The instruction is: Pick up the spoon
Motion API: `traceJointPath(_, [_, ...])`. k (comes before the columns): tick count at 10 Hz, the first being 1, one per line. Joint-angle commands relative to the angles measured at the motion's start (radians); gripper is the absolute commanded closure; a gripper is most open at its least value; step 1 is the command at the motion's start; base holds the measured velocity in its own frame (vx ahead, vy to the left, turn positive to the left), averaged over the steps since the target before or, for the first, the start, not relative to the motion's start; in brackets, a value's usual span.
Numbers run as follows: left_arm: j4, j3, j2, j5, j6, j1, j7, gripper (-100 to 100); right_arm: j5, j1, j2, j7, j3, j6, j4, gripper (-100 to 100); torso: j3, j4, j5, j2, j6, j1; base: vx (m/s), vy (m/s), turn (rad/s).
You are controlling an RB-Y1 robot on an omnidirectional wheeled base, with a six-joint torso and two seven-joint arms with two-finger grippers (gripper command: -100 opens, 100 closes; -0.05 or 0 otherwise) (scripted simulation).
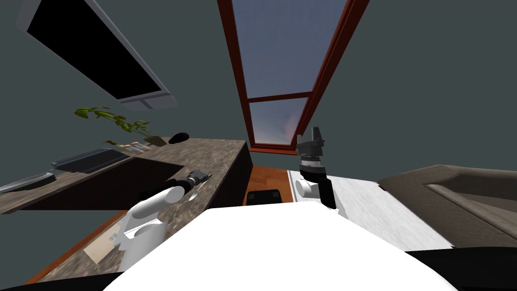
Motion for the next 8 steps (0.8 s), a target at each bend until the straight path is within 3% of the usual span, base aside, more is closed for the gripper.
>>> traceJointPath(1, [0.001, -0.002, 0.002, 0.002, 0.050, 0.001, 0.011, -100, 0.000, 0.000, 0.000, 0.000, 0.000, 0.000, 0.000, 0, 0.000, 0.000, 0.000, 0.000, 0.000, 0.000, 0.035, 0.023, 0.006])
traceJointPath(8, [0.057, -0.003, 0.069, 0.062, 0.242, -0.008, 0.066, -100, 0.000, 0.000, 0.000, 0.000, 0.000, 0.000, 0.000, 0, 0.000, 0.000, 0.000, 0.001, 0.000, 0.000, 0.034, 0.027, 0.018])
